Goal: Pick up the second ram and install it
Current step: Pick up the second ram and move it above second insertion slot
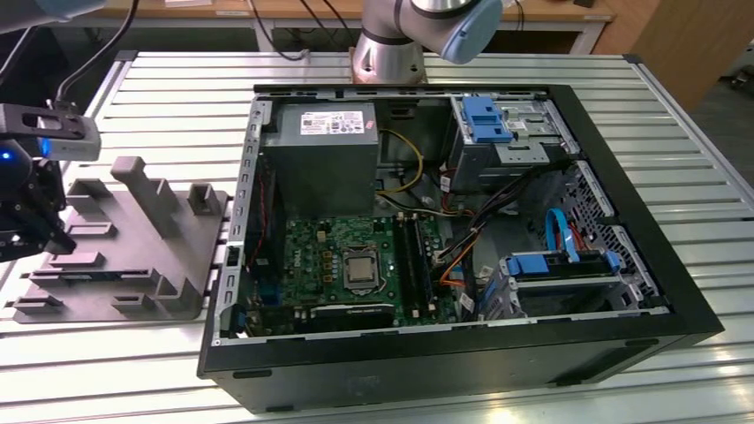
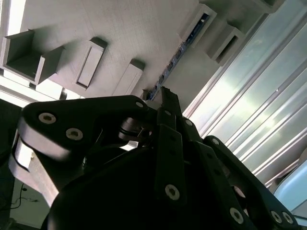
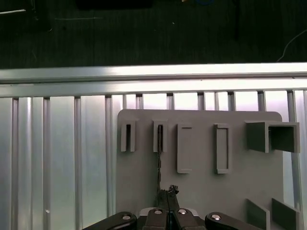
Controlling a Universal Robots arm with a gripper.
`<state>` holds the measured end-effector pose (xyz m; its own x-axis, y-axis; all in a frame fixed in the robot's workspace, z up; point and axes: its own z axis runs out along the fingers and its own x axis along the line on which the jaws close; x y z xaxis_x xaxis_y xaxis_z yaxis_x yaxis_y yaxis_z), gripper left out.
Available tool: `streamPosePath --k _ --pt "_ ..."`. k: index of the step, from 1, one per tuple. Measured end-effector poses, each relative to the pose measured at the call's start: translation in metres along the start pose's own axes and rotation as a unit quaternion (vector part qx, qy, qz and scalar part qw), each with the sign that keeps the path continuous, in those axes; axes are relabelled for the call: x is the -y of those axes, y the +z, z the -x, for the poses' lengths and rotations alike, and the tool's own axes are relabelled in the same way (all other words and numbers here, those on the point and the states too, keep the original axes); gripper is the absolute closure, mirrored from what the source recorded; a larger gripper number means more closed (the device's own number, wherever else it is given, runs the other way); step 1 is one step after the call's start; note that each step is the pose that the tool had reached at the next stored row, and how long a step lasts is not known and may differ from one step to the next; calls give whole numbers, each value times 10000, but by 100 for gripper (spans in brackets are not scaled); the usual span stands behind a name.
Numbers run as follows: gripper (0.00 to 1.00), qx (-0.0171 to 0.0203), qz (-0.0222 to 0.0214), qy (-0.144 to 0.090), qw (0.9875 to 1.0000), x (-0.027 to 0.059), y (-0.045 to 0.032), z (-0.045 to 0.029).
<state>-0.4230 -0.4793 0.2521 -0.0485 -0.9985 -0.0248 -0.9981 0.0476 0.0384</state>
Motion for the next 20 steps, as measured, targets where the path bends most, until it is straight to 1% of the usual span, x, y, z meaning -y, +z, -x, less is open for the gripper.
streamPosePath --k 10,20 --pt "90 7 -5 183 9998 -40 180 -25" --pt "90 10 -6 259 9997 -69 288 -40"
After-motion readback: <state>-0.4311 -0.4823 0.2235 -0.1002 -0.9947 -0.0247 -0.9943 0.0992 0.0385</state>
